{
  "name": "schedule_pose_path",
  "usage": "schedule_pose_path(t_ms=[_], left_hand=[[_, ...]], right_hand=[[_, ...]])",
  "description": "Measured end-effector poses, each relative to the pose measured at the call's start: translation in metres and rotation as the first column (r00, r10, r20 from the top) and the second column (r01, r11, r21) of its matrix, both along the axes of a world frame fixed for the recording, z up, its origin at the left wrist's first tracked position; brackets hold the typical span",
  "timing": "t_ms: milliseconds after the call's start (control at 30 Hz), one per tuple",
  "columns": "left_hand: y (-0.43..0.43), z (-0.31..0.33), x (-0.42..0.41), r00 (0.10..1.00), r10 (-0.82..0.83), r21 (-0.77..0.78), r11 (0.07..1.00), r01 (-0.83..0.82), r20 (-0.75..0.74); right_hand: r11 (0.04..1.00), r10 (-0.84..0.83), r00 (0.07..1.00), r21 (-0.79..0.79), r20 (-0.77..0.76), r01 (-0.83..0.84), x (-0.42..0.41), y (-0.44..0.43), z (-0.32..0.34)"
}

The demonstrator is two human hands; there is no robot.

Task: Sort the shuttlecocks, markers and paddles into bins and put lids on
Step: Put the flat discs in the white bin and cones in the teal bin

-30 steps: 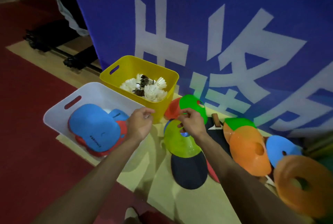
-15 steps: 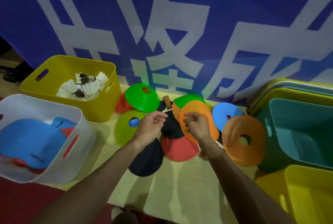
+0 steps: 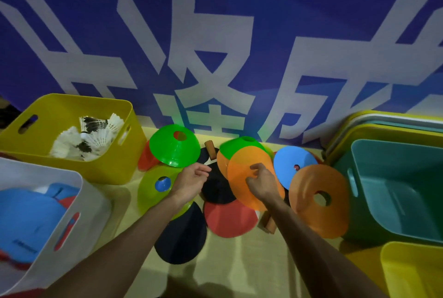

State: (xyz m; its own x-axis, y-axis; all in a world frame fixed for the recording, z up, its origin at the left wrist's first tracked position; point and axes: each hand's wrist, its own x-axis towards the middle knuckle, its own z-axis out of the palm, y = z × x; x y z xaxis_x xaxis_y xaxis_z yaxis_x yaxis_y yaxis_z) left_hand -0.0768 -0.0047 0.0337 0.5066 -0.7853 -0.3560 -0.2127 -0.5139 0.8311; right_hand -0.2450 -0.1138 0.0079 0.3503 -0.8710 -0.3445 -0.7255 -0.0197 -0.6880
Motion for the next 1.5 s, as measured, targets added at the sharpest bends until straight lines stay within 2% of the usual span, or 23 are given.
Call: schedule_pose_path(t_ms=[100,300,533,767,900,1067,1233,1500], left_hand=[[-0.002,-0.010,0.009,0.999,0.031,0.028,0.999,-0.031,0.014],[0.023,-0.032,0.022,0.984,0.175,0.087,0.980,-0.178,0.040],[0.047,-0.039,0.044,0.951,0.255,0.101,0.956,-0.275,0.174],[0.048,-0.051,0.053,0.986,0.127,0.276,0.949,-0.153,0.109],[0.047,-0.051,0.052,0.981,0.064,0.345,0.930,-0.125,0.182],[0.048,-0.043,0.050,0.979,0.117,0.239,0.959,-0.155,0.165],[0.052,-0.026,0.042,0.963,0.151,0.098,0.979,-0.176,0.224],[0.060,0.005,0.025,0.957,0.194,-0.110,0.979,-0.173,0.215]], right_hand=[[0.999,-0.009,1.000,0.038,-0.009,0.010,0.009,0.000,-0.006],[0.999,-0.040,0.999,-0.011,0.011,0.040,0.023,0.005,-0.010],[0.992,0.063,0.996,-0.116,0.057,-0.056,0.052,0.019,0.004],[0.975,0.161,0.986,-0.164,0.043,-0.152,0.070,0.031,0.014],[0.976,0.167,0.984,-0.152,0.056,-0.157,0.075,0.036,0.022],[0.979,0.137,0.987,-0.162,0.085,-0.122,0.073,0.044,0.034],[0.981,0.099,0.986,-0.181,0.136,-0.074,0.064,0.057,0.041],[0.978,0.051,0.969,-0.208,0.241,0.000,0.046,0.064,0.054]])
